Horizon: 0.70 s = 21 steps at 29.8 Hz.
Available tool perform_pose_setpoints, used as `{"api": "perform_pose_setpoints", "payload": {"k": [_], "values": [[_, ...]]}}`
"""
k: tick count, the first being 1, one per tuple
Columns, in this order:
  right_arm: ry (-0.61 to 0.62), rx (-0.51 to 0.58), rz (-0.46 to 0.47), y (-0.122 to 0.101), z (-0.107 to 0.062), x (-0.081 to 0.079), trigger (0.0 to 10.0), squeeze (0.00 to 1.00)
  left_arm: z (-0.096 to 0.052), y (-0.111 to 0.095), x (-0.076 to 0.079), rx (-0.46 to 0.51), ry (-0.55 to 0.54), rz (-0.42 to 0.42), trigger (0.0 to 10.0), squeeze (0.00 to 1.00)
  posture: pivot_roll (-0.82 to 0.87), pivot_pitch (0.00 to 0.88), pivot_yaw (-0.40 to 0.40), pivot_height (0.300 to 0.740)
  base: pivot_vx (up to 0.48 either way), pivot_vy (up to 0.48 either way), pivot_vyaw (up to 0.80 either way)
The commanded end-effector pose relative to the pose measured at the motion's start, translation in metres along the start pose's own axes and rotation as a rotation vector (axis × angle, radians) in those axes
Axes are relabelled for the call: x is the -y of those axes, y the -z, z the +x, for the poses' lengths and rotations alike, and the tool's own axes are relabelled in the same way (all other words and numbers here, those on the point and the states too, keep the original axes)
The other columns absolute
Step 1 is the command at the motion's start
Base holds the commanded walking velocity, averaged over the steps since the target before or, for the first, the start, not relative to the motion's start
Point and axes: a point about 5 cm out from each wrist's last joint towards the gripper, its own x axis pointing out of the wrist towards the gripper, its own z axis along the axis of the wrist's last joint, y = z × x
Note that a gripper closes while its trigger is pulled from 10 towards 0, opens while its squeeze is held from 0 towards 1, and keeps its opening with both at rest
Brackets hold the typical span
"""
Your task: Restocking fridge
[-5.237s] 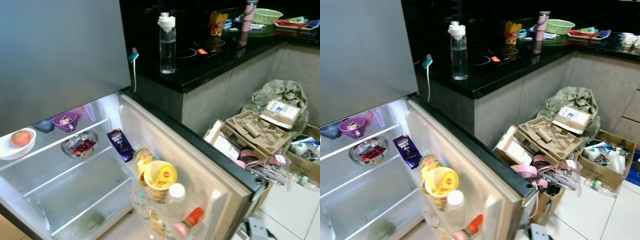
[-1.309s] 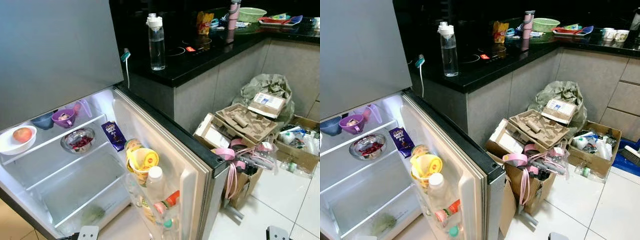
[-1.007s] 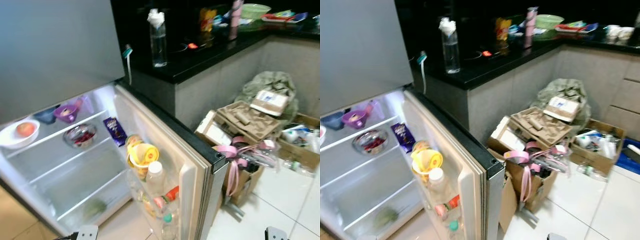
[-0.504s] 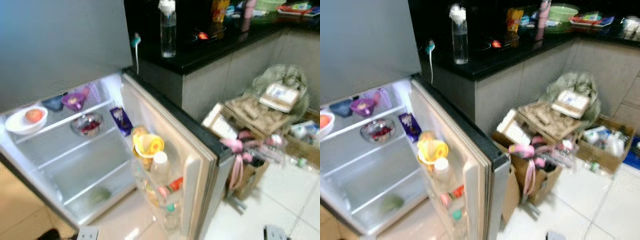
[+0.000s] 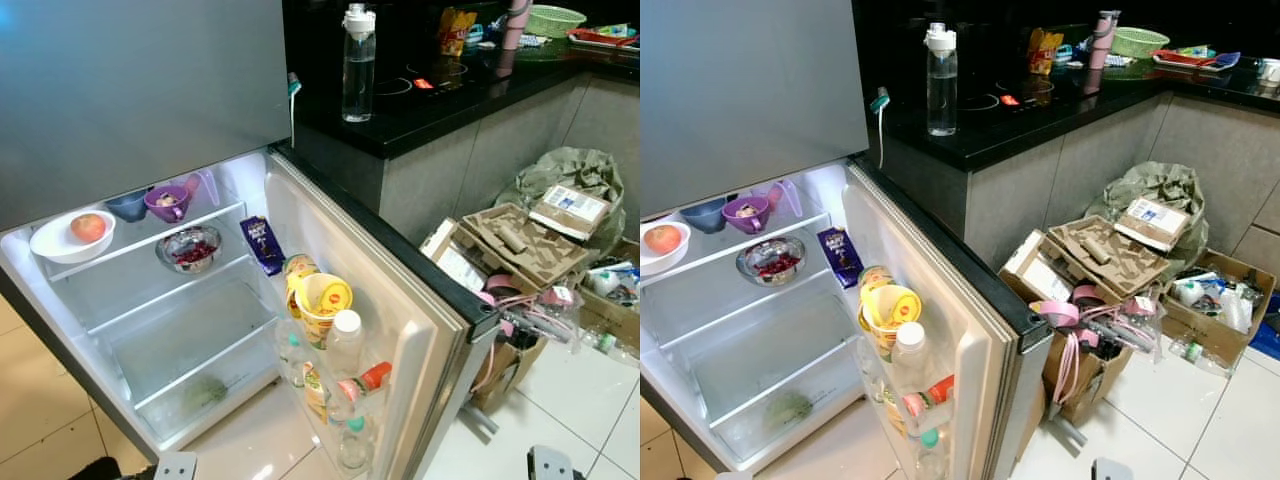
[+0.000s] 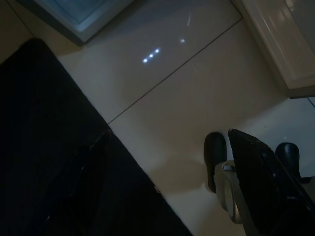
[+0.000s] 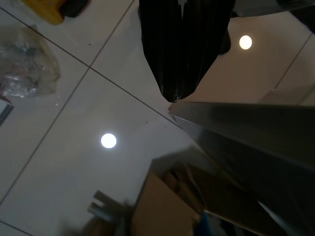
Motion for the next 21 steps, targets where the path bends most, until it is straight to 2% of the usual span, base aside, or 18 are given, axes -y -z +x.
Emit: {"api": "perform_pose_setpoints", "payload": {"k": [1,2,4,5,6,7,8,10,11,14,15,16,17,18,21], "values": [[0.018,-0.014,-0.018,-0.004,0.001,0.002,0.0,0.0,-0.002,0.009,-0.004,-0.037,-0.009,-0.001,10.0,0.0,-0.08,0.132,0.027,0.74,0.0,0.0,0.0],[0.031,-0.007,-0.033,-0.011,0.004,0.002,3.3,0.0,-0.002,0.009,-0.003,-0.038,-0.008,-0.001,10.0,0.0,-0.08,0.133,0.028,0.74,0.0,0.0,0.0],[0.041,-0.004,-0.044,-0.014,0.005,0.002,3.3,0.0,-0.002,0.009,-0.003,-0.038,-0.007,-0.001,10.0,0.0,-0.08,0.133,0.028,0.74,0.0,0.0,0.0],[0.06,0.008,-0.064,-0.022,0.007,0.001,10.0,0.0,-0.002,0.01,-0.003,-0.04,-0.007,0.0,10.0,0.0,-0.08,0.134,0.031,0.74,0.0,0.0,0.0],[0.06,0.008,-0.064,-0.022,0.007,0.001,10.0,0.0,-0.002,0.01,-0.003,-0.04,-0.007,0.0,10.0,0.0,-0.08,0.134,0.031,0.74,0.0,0.0,0.0],[0.118,0.06,-0.093,-0.046,0.012,0.0,10.0,0.0,-0.003,0.013,-0.004,-0.051,-0.008,0.01,10.0,0.0,-0.08,0.136,0.033,0.74,0.0,0.0,0.0],[0.118,0.06,-0.093,-0.046,0.012,0.0,10.0,0.0,-0.003,0.013,-0.004,-0.051,-0.008,0.01,10.0,0.0,-0.08,0.136,0.033,0.74,0.0,0.0,0.0],[0.154,0.105,-0.083,-0.064,0.015,-0.002,10.0,0.0,-0.004,0.015,-0.005,-0.057,-0.007,0.015,10.0,0.0,-0.08,0.135,0.033,0.74,0.0,0.0,0.0],[0.154,0.105,-0.083,-0.064,0.015,-0.002,10.0,0.0,-0.004,0.015,-0.005,-0.057,-0.007,0.015,10.0,0.0,-0.08,0.135,0.033,0.74,0.0,0.0,0.0],[0.093,0.164,-0.034,-0.09,0.021,-0.024,10.0,0.0,-0.004,0.017,-0.005,-0.064,-0.004,0.023,10.0,0.0,-0.08,0.137,0.029,0.74,0.0,0.0,0.0],[0.093,0.164,-0.034,-0.09,0.021,-0.024,10.0,0.0,-0.004,0.017,-0.005,-0.064,-0.004,0.023,10.0,0.0,-0.08,0.137,0.029,0.74,0.0,0.0,0.0],[0.041,0.166,-0.042,-0.096,0.023,-0.038,10.0,0.0,-0.004,0.018,-0.005,-0.066,-0.004,0.024,10.0,0.0,-0.07,0.136,0.027,0.74,0.0,0.0,0.0],[0.041,0.166,-0.042,-0.096,0.023,-0.038,10.0,0.0,-0.004,0.018,-0.005,-0.066,-0.004,0.024,10.0,0.0,-0.07,0.136,0.027,0.74,0.0,0.0,0.0],[-0.081,0.148,-0.056,-0.1,0.027,-0.067,10.0,0.0,-0.005,0.02,-0.005,-0.076,-0.002,0.029,10.0,0.0,-0.07,0.136,0.029,0.74,0.0,0.0,0.0],[-0.21,0.117,-0.057,-0.1,0.028,-0.099,10.0,0.0,-0.007,0.029,-0.006,-0.109,0.001,0.049,10.0,0.0,-0.08,0.134,0.032,0.74,0.0,0.0,0.0]]}}
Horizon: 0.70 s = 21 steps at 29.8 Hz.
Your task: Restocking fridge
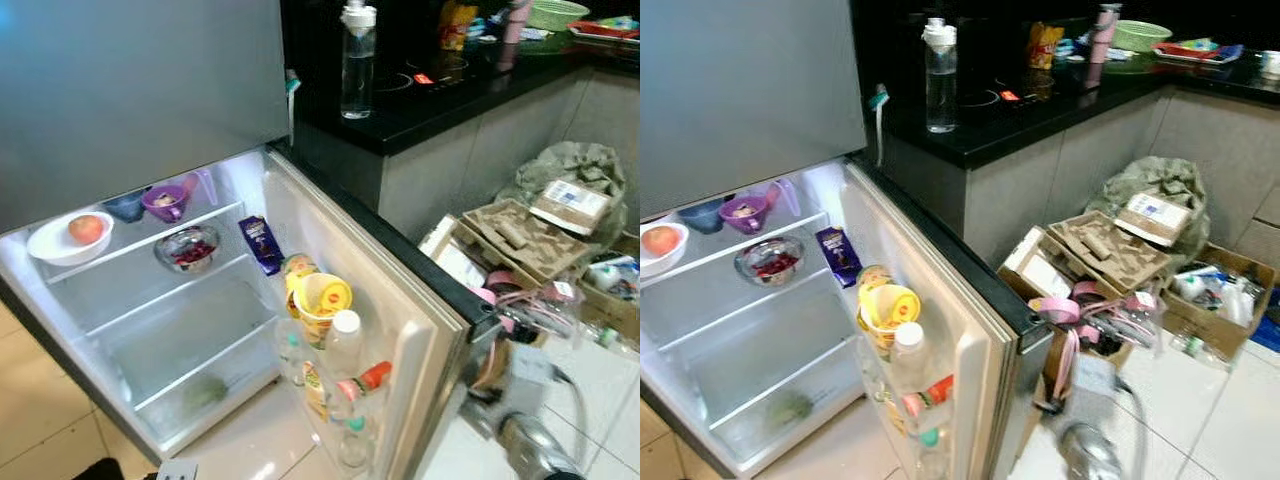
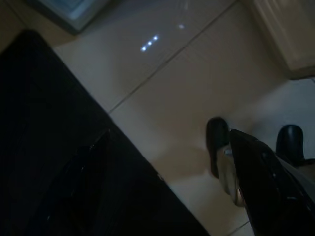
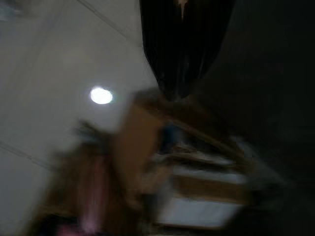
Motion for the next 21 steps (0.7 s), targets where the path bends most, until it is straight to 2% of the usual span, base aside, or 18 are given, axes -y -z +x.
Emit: {"api": "perform_pose_setpoints", "payload": {"k": [1,2,3,4,7,8,9,10,11,12,13,14,15,16,17,18,19,21], "values": [[-0.071,-0.061,-0.001,0.012,0.0,-0.014,10.0,0.0,-0.004,0.016,-0.006,-0.058,-0.009,0.022,10.0,0.0,-0.08,0.134,0.032,0.74,0.0,0.0,0.0],[-0.124,-0.074,-0.005,0.013,0.001,-0.026,10.0,0.0,-0.005,0.021,-0.007,-0.075,-0.011,0.032,10.0,0.0,-0.08,0.134,0.033,0.74,0.0,0.0,0.0],[-0.124,-0.074,-0.005,0.013,0.001,-0.026,10.0,0.0,-0.005,0.021,-0.007,-0.075,-0.011,0.032,10.0,0.0,-0.08,0.134,0.033,0.74,0.0,0.0,0.0],[-0.264,-0.123,-0.031,0.017,0.002,-0.054,10.0,0.0,-0.009,0.033,-0.009,-0.127,-0.018,0.061,10.0,0.0,-0.08,0.132,0.036,0.74,0.0,0.0,0.0],[-0.31,-0.14,-0.041,0.019,0.001,-0.063,10.0,0.0,-0.011,0.038,-0.01,-0.144,-0.02,0.071,10.0,0.0,-0.08,0.131,0.036,0.74,0.0,0.0,0.0],[-0.401,-0.177,-0.034,0.022,0.0,-0.078,10.0,0.0,-0.012,0.043,-0.012,-0.164,-0.022,0.079,10.0,0.0,-0.08,0.131,0.037,0.74,0.0,0.0,0.0],[-0.401,-0.177,-0.034,0.022,0.0,-0.078,10.0,0.0,-0.012,0.043,-0.012,-0.164,-0.022,0.079,10.0,0.0,-0.08,0.131,0.037,0.74,0.0,0.0,0.0],[-0.55,-0.215,-0.041,0.024,-0.005,-0.1,10.0,0.0,-0.015,0.051,-0.013,-0.19,-0.025,0.088,10.0,0.0,-0.08,0.129,0.04,0.74,0.0,0.0,0.0],[-0.55,-0.215,-0.041,0.024,-0.005,-0.1,10.0,0.0,-0.015,0.051,-0.013,-0.19,-0.025,0.088,10.0,0.0,-0.08,0.129,0.04,0.74,0.0,0.0,0.0],[-0.735,-0.241,-0.036,0.023,-0.013,-0.127,10.0,0.0,-0.018,0.058,-0.015,-0.22,-0.028,0.097,10.0,0.0,-0.08,0.129,0.041,0.74,0.0,0.0,0.0],[-0.938,-0.246,0.022,0.015,-0.025,-0.157,10.0,0.0,-0.021,0.066,-0.015,-0.247,-0.03,0.106,10.0,0.0,-0.08,0.129,0.043,0.74,0.0,0.0,0.0],[-0.938,-0.246,0.022,0.015,-0.025,-0.157,10.0,0.0,-0.021,0.066,-0.015,-0.247,-0.03,0.106,10.0,0.0,-0.08,0.129,0.043,0.74,0.0,0.0,0.0],[-1.166,-0.2,0.196,-0.008,-0.048,-0.189,10.0,0.0,-0.024,0.074,-0.015,-0.276,-0.032,0.114,10.0,0.0,-0.08,0.127,0.04,0.74,0.0,0.0,0.0],[-1.166,-0.2,0.196,-0.008,-0.048,-0.189,10.0,0.0,-0.024,0.074,-0.015,-0.276,-0.032,0.114,10.0,0.0,-0.08,0.127,0.04,0.74,0.0,0.0,0.0],[-1.376,-0.154,0.347,-0.032,-0.073,-0.21,10.0,0.0,-0.027,0.082,-0.015,-0.297,-0.035,0.118,10.0,0.0,-0.08,0.124,0.037,0.74,0.0,0.0,0.0],[-1.376,-0.154,0.347,-0.032,-0.073,-0.21,10.0,0.0,-0.027,0.082,-0.015,-0.297,-0.035,0.118,10.0,0.0,-0.08,0.124,0.037,0.74,0.0,0.0,0.0],[-1.537,-0.1,0.442,-0.052,-0.094,-0.217,10.0,0.0,-0.03,0.088,-0.016,-0.312,-0.043,0.114,10.0,0.0,-0.07,0.121,0.029,0.74,0.0,0.0,0.0],[-1.537,-0.1,0.442,-0.052,-0.094,-0.217,10.0,0.0,-0.03,0.088,-0.016,-0.312,-0.043,0.114,10.0,0.0,-0.07,0.121,0.029,0.74,0.0,0.0,0.0]]}}
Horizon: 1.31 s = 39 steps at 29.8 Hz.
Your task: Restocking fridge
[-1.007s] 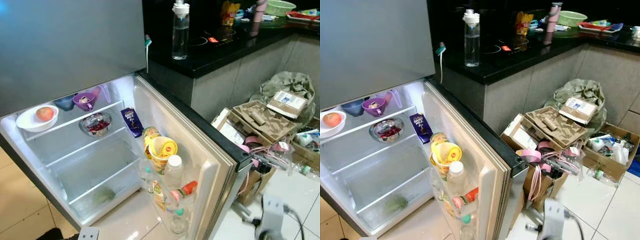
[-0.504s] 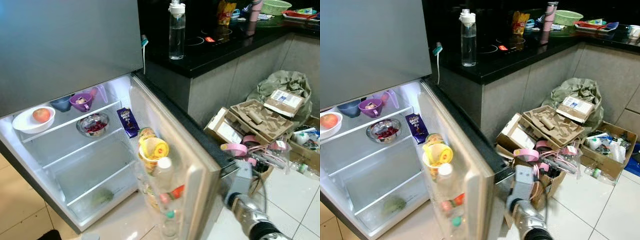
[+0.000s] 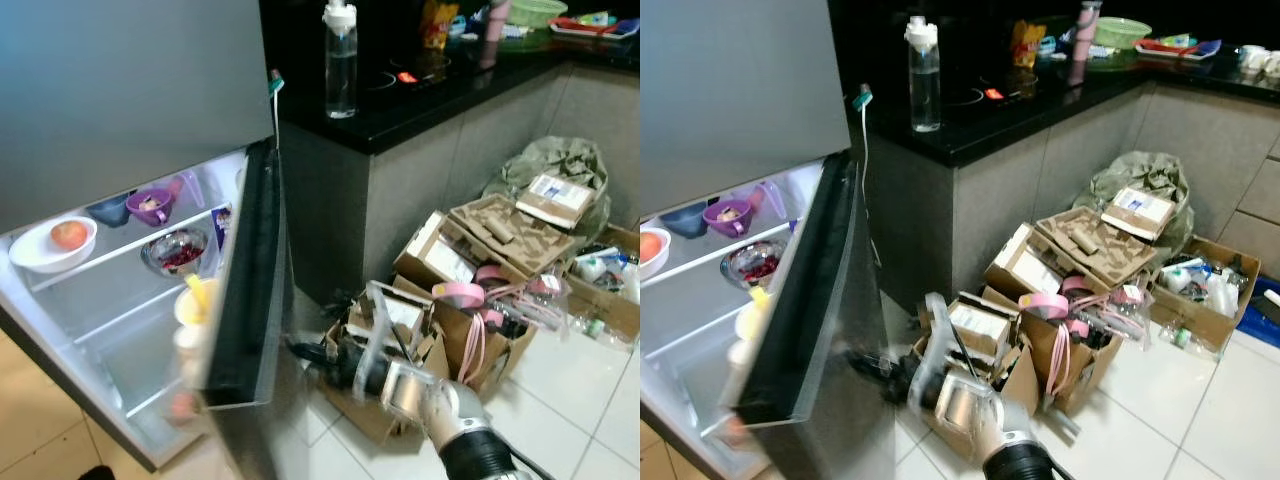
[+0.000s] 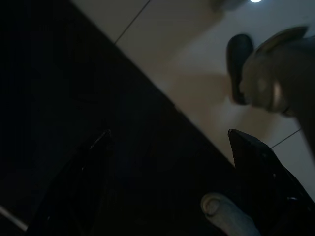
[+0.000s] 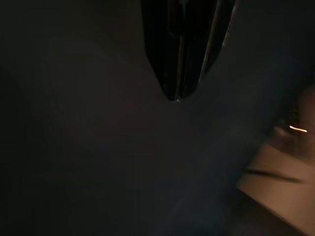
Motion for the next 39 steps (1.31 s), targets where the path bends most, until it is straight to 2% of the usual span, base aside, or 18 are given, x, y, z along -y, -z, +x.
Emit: {"api": "perform_pose_setpoints", "payload": {"k": [1,2,4,6,8,9,10,12,14,16,18,20,22,23,24,27,31,39], "values": [[-0.163,0.06,0.108,0.01,0.019,-0.021,10.0,0.0,-0.003,0.016,-0.005,-0.047,-0.02,0.008,10.0,0.0,-0.07,0.12,0.026,0.74,0.0,0.0,0.0],[-0.163,0.06,0.108,0.01,0.019,-0.021,10.0,0.0,-0.003,0.016,-0.005,-0.047,-0.02,0.008,10.0,0.0,-0.07,0.12,0.026,0.74,0.0,0.0,0.0],[-0.064,0.068,0.099,0.012,-0.005,0.005,10.0,0.0,-0.003,0.016,-0.005,-0.049,-0.025,0.002,10.0,0.0,-0.07,0.118,0.023,0.74,0.0,0.0,0.0],[-0.013,0.062,0.091,0.015,-0.017,0.014,10.0,0.0,-0.003,0.015,-0.005,-0.044,-0.024,0.0,10.0,0.0,-0.07,0.118,0.023,0.74,0.0,0.0,0.0],[0.218,0.024,0.021,0.024,-0.037,0.04,10.0,0.0,-0.002,0.01,-0.003,-0.03,-0.021,0.001,10.0,0.0,-0.08,0.124,0.029,0.74,0.0,0.0,0.0],[0.218,0.024,0.021,0.024,-0.037,0.04,10.0,0.0,-0.002,0.01,-0.003,-0.03,-0.021,0.001,10.0,0.0,-0.08,0.124,0.029,0.74,0.0,0.0,0.0],[0.447,-0.062,-0.055,0.035,-0.057,0.061,10.0,0.0,-0.001,0.006,-0.002,-0.016,-0.017,0.001,10.0,0.0,-0.08,0.122,0.032,0.74,0.0,0.0,0.0],[0.447,-0.062,-0.055,0.035,-0.057,0.061,10.0,0.0,-0.001,0.006,-0.002,-0.016,-0.017,0.001,10.0,0.0,-0.08,0.122,0.032,0.74,0.0,0.0,0.0],[0.901,-0.175,-0.149,0.055,-0.122,0.095,10.0,0.0,0.001,-0.004,0.002,0.01,-0.009,0.005,10.0,0.0,-0.08,0.12,0.034,0.74,0.0,0.0,0.0],[0.901,-0.175,-0.149,0.055,-0.122,0.095,10.0,0.0,0.001,-0.004,0.002,0.01,-0.009,0.005,10.0,0.0,-0.08,0.12,0.034,0.74,0.0,0.0,0.0],[1.204,-0.185,-0.178,0.065,-0.182,0.104,10.0,0.0,0.003,-0.014,0.004,0.046,-0.006,-0.004,10.0,0.0,-0.08,0.119,0.035,0.74,0.0,0.0,0.0],[1.204,-0.185,-0.178,0.065,-0.182,0.104,10.0,0.0,0.003,-0.014,0.004,0.046,-0.006,-0.004,10.0,0.0,-0.08,0.119,0.035,0.74,0.0,0.0,0.0],[1.434,-0.23,-0.204,0.08,-0.241,0.1,10.0,0.0,0.003,-0.028,0.004,0.105,0.002,-0.029,10.0,0.0,-0.08,0.119,0.036,0.74,0.0,0.0,0.0],[1.434,-0.23,-0.204,0.08,-0.241,0.1,10.0,0.0,0.003,-0.028,0.004,0.105,0.002,-0.029,10.0,0.0,-0.08,0.119,0.036,0.74,0.0,0.0,0.0],[1.502,-0.269,-0.203,0.091,-0.263,0.095,10.0,0.0,0.004,-0.035,0.002,0.128,0.006,-0.039,10.0,0.0,-0.08,0.118,0.037,0.74,0.0,0.0,0.0],[1.55,-0.312,-0.17,0.109,-0.283,0.088,10.0,0.0,0.004,-0.048,0.001,0.161,0.016,-0.044,10.0,0.0,-0.08,0.118,0.037,0.74,0.0,0.0,0.0],[1.585,-0.314,-0.149,0.123,-0.292,0.085,10.0,0.0,0.005,-0.058,0.003,0.187,0.024,-0.054,10.0,0.0,-0.08,0.117,0.04,0.74,0.0,0.0,0.0],[1.594,-0.316,-0.173,0.136,-0.292,0.084,10.0,0.0,0.006,-0.074,0.007,0.199,0.032,-0.044,10.0,0.0,-0.08,0.117,0.043,0.74,0.0,0.0,0.0]]}}
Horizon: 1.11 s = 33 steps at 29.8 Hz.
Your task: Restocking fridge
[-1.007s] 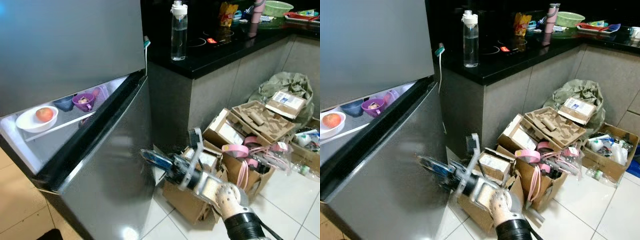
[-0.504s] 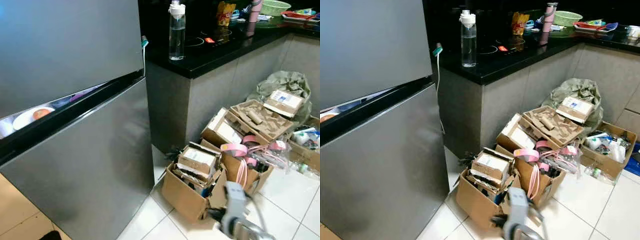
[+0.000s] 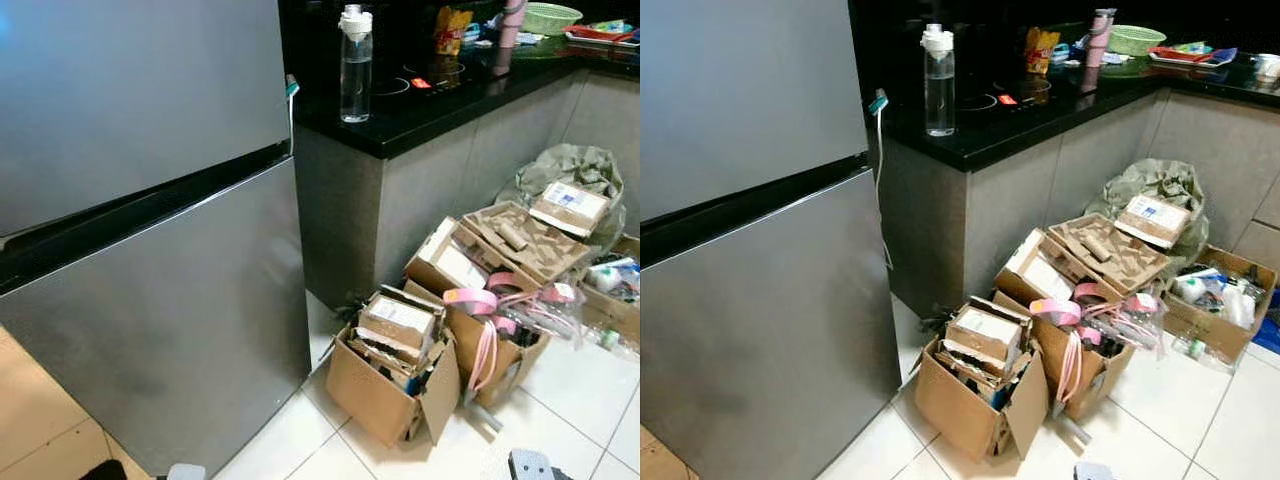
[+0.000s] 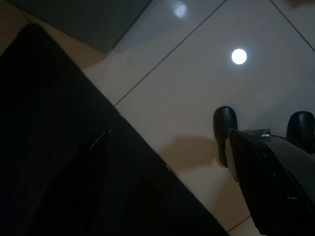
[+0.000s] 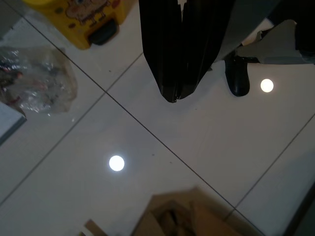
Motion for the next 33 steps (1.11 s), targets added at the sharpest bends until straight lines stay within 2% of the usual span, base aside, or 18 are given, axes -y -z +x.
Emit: {"api": "perform_pose_setpoints", "payload": {"k": [1,4,12,17,33], "values": [[0.003,-0.022,-0.007,0.009,-0.002,0.0,10.0,0.0,-0.001,0.007,0.003,-0.029,0.004,0.004,10.0,0.0,-0.08,0.117,0.043,0.74,0.0,0.0,0.0],[-0.006,0.013,0.001,0.004,0.0,-0.005,10.0,0.0,0.002,-0.001,0.01,-0.008,0.028,0.015,10.0,0.0,-0.08,0.116,0.045,0.74,0.0,0.0,0.0],[-0.015,0.051,0.035,-0.001,0.002,-0.009,10.0,0.0,0.003,-0.004,0.013,-0.002,0.042,0.023,10.0,0.0,-0.08,0.116,0.046,0.74,0.0,0.0,0.0],[-0.029,0.051,-0.017,-0.002,0.002,-0.011,10.0,0.0,0.003,-0.006,0.015,0.001,0.046,0.027,10.0,0.0,-0.08,0.118,0.044,0.74,0.0,0.0,0.0],[-0.037,0.062,-0.019,-0.005,0.003,-0.014,10.0,0.0,0.005,-0.016,0.02,0.036,0.062,0.058,10.0,0.0,-0.08,0.117,0.04,0.74,0.0,0.0,0.8]]}}
